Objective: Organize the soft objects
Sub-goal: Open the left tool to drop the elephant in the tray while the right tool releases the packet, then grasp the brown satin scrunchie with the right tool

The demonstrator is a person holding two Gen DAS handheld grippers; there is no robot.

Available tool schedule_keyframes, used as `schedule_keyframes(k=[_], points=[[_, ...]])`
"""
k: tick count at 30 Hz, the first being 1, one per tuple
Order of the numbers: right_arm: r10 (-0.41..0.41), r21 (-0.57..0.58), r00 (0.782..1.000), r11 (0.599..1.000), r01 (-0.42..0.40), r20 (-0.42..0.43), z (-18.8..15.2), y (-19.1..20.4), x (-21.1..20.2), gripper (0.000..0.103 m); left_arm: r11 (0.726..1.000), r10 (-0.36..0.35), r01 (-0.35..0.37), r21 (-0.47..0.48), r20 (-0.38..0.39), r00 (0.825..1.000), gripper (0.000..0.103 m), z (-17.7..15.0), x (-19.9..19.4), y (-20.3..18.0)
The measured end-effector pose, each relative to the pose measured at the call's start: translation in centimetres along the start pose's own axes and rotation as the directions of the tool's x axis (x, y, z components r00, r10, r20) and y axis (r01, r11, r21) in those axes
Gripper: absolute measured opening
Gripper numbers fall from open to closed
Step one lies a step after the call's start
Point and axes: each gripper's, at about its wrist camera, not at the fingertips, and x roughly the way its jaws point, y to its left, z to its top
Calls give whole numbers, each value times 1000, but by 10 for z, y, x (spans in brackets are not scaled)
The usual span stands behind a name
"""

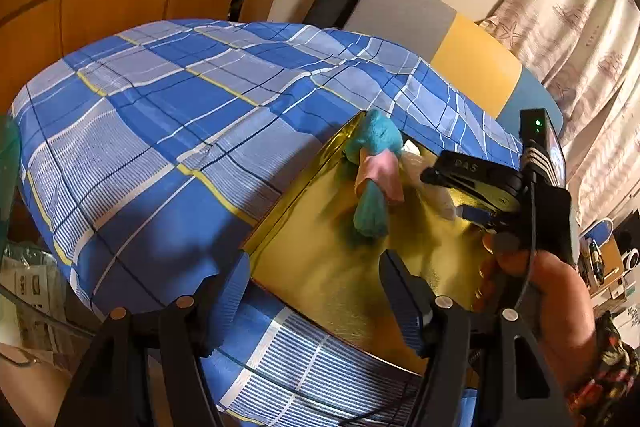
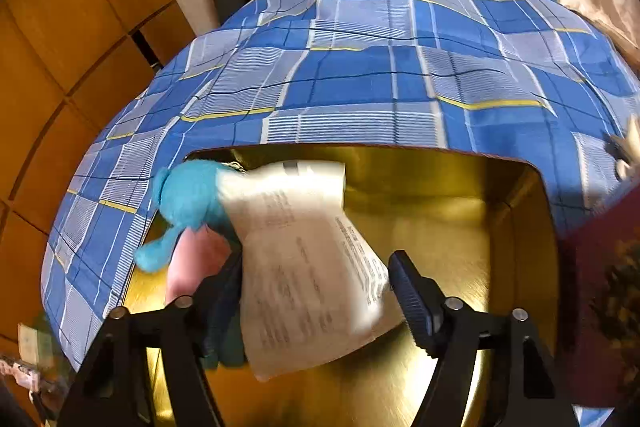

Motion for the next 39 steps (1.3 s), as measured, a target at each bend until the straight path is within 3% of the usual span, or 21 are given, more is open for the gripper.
schedule_keyframes(k=[5, 8, 12, 16, 20, 28, 34, 39], points=[[44, -43, 999, 998, -43, 31, -7, 5, -17, 79, 999, -25, 24, -21, -28, 999, 67, -6, 5, 1], [121, -42, 992, 992, -120, 30, -18, 3, -38, 80, 998, -54, 53, -25, -43, 998, 67, -10, 7, -3], [196, -123, 979, 974, -189, 51, -39, 5, -80, 81, 996, -85, 85, 12, -45, 995, 67, -17, 5, -16], [243, -190, 964, 957, -219, 111, -60, -4, -125, 83, 992, -119, 121, 48, -44, 992, 67, -25, -1, -33], [246, -244, 949, 950, -195, 198, -81, -24, -171, 86, 978, -164, 166, 125, -27, 986, 67, -36, -12, -56], [126, -174, 933, 982, -70, 337, -111, -112, -234, 88, 927, -270, 276, 254, -61, 961, 67, -67, -27, -104], [-15, -6, 943, 1000, 18, 333, -132, -203, -248, 89, 863, -341, 368, 347, -138, 930, 67, -103, -34, -149], [-127, 150, 957, 985, 90, 260, -156, -286, -243, 89, 809, -395, 461, 366, -244, 886, 67, -138, -35, -188]])
